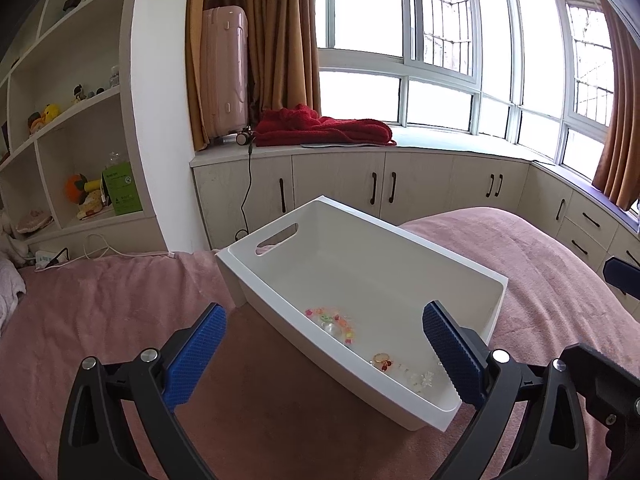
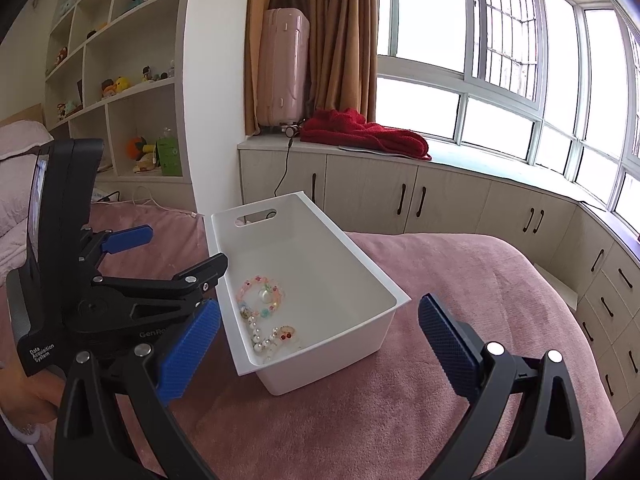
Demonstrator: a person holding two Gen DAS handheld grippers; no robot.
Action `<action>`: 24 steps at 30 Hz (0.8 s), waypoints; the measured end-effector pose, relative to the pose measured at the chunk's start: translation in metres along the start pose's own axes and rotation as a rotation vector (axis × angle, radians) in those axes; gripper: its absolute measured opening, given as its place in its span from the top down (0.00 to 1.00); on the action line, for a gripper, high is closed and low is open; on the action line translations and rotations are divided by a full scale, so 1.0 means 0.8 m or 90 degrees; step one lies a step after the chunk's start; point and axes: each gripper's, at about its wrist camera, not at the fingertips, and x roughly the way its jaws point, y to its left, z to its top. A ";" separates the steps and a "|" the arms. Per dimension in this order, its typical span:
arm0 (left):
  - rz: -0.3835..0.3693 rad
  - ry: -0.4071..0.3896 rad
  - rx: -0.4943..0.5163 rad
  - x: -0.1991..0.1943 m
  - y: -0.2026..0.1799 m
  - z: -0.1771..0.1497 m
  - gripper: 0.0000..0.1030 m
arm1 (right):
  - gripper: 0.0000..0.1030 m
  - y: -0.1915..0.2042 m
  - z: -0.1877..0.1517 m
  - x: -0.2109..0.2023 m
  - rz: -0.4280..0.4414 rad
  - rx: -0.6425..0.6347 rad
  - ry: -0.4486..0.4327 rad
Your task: Organize jewelry
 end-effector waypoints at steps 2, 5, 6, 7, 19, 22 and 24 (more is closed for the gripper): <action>0.000 -0.005 0.002 -0.001 0.000 0.000 0.03 | 0.05 0.000 0.000 0.000 0.001 0.001 0.001; 0.010 -0.018 0.007 -0.005 -0.001 0.000 0.03 | 0.05 0.000 -0.001 0.000 0.000 0.001 0.001; 0.013 -0.021 0.007 -0.006 -0.001 0.000 0.03 | 0.05 0.000 -0.001 0.000 0.001 0.001 0.001; 0.012 -0.021 0.008 -0.006 -0.001 0.001 0.03 | 0.05 0.000 -0.001 0.000 0.000 0.001 0.001; 0.005 -0.023 0.019 -0.008 -0.004 0.001 0.03 | 0.05 -0.001 -0.002 0.001 0.001 0.001 0.003; 0.007 -0.023 0.020 -0.008 -0.005 0.001 0.03 | 0.05 -0.001 -0.003 0.001 0.001 0.002 0.003; 0.015 -0.022 0.020 -0.008 -0.005 0.001 0.03 | 0.05 -0.001 -0.003 0.002 0.001 0.003 0.003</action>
